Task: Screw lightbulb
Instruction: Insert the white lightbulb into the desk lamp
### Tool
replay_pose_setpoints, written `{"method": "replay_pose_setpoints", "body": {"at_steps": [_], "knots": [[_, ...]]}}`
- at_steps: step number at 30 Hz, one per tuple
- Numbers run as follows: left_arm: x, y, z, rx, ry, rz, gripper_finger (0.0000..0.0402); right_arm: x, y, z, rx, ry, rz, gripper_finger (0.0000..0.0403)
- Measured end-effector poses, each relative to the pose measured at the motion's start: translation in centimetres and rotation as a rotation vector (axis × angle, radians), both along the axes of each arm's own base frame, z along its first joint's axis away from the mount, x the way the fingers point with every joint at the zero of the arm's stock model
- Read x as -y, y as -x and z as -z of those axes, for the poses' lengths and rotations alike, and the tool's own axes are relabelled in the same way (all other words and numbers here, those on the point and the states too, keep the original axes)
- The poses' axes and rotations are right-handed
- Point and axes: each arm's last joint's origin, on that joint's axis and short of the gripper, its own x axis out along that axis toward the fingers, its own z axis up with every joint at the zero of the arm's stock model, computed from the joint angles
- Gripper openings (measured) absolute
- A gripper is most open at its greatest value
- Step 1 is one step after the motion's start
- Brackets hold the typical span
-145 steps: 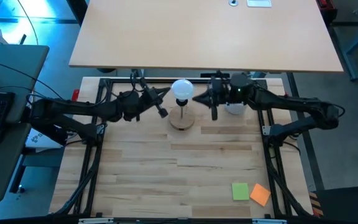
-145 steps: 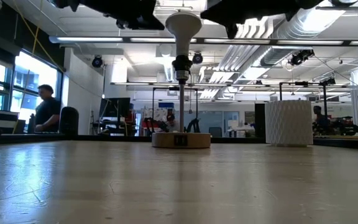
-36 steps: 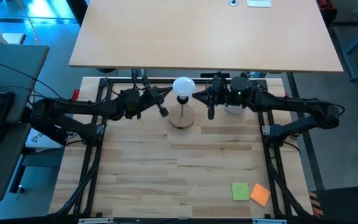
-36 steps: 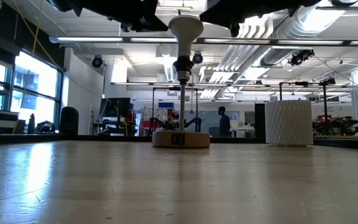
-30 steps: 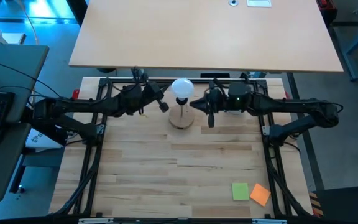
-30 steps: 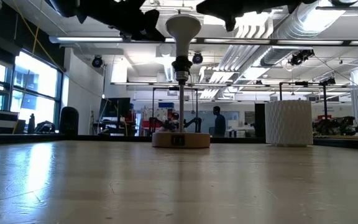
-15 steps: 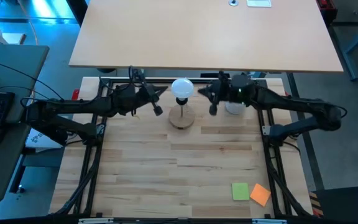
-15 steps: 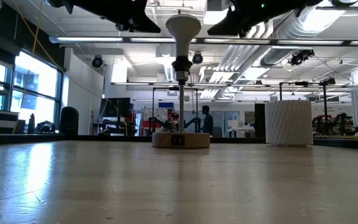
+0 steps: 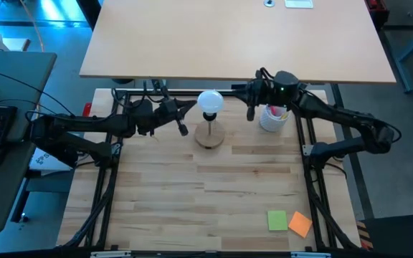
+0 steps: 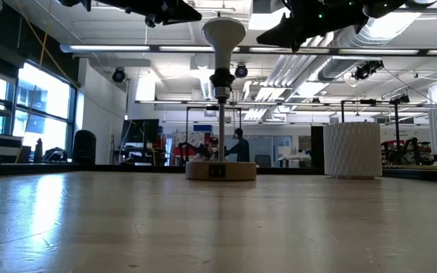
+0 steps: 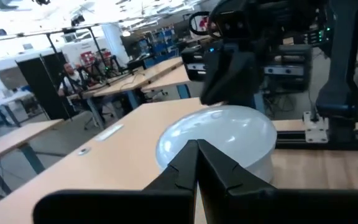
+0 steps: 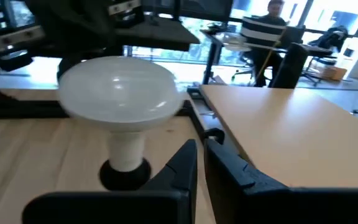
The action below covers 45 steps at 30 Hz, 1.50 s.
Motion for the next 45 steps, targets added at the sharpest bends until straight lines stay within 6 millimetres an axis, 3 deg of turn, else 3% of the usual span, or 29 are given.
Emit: {"method": "replay_pose_setpoints", "body": {"at_steps": [8, 16, 21, 31, 37, 45], "knots": [[0.0, 0.0, 0.1, 0.003, 0.017, 0.009, 0.0000, -1.3, -0.8, 0.1, 0.005, -0.039, -0.028, 0.0025], [-2.2, -0.1, 1.3, -0.045, 0.075, -0.100, 0.0000, -5.1, -2.0, 0.3, -0.013, -0.001, -0.388, 0.0025], [-2.9, 0.6, 1.5, -0.079, 0.095, -0.209, 0.0000, -6.4, -2.0, 0.4, -0.046, 0.055, -0.439, 0.0025], [-0.7, 0.5, 0.9, -0.097, 0.047, -0.084, 0.0000, -3.5, -0.8, 0.1, -0.094, 0.080, 0.113, 0.0025], [0.1, 0.2, 0.7, -0.072, 0.045, 0.023, 0.0000, -1.5, -0.7, 0.9, -0.098, 0.007, 0.139, 0.0025], [0.2, 0.2, 0.7, -0.064, 0.055, 0.062, 0.0000, -0.4, -2.4, 2.3, -0.081, -0.014, 0.068, 0.0025]]}}
